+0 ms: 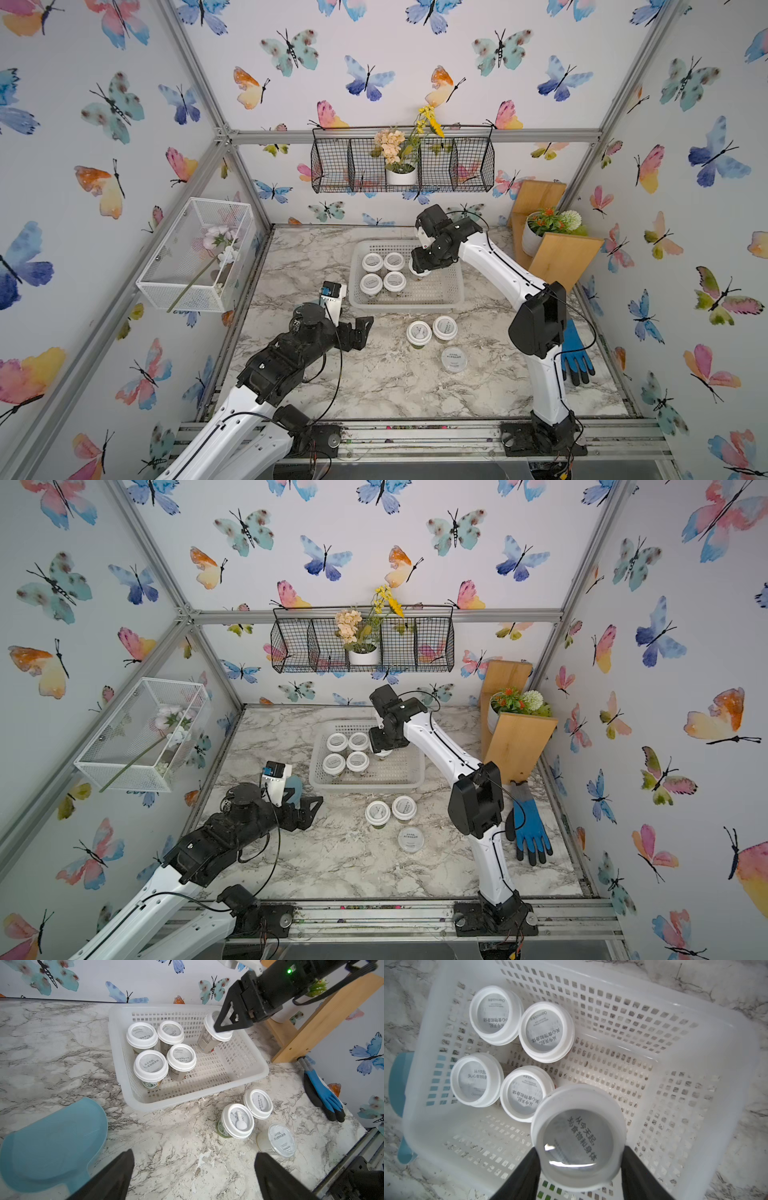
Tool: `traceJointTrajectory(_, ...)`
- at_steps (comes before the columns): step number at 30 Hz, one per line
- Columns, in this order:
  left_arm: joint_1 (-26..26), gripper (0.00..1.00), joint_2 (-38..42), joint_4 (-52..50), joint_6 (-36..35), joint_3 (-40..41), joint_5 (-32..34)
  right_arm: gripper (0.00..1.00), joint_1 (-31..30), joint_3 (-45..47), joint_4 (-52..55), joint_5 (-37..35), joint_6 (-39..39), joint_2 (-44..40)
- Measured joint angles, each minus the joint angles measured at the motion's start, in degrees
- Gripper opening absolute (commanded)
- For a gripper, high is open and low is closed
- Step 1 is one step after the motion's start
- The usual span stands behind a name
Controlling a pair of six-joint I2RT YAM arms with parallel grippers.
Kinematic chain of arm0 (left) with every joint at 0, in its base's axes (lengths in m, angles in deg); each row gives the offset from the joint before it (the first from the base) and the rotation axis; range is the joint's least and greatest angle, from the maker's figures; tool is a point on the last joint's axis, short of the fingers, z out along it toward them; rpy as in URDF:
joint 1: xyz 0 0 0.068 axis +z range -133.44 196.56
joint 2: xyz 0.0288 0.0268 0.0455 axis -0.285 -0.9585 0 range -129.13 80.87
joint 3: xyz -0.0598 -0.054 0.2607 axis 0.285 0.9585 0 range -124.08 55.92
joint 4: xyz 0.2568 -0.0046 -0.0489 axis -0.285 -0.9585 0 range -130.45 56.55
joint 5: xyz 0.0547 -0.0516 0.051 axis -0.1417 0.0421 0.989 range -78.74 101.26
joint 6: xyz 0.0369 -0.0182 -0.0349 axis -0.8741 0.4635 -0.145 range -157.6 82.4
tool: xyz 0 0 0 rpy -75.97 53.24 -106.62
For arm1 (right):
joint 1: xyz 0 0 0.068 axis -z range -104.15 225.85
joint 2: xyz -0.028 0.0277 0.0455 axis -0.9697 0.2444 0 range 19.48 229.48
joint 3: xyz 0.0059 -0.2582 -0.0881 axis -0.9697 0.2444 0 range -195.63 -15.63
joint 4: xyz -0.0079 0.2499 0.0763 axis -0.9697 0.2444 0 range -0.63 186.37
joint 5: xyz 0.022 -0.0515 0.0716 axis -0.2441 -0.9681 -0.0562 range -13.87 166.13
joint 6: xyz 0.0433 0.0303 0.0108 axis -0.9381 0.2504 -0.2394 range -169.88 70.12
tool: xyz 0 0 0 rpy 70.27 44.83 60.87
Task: Put the yogurt in the basket
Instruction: Place the yogurt in the basket.
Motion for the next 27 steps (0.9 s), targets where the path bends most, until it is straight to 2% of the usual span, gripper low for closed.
traceJointTrajectory(10, 0.0, 0.96, -0.83, 0.02, -0.02, 0.0, -0.87, 0.6, 0.7, -6.6, -0.44, -2.38, 0.02, 7.26)
traceJointTrajectory(27, 0.0, 0.96, -0.94, 0.02, -0.2, 0.0, -1.55, 0.61, 2.51, -4.26, -7.56, -4.42, -0.04, 7.89)
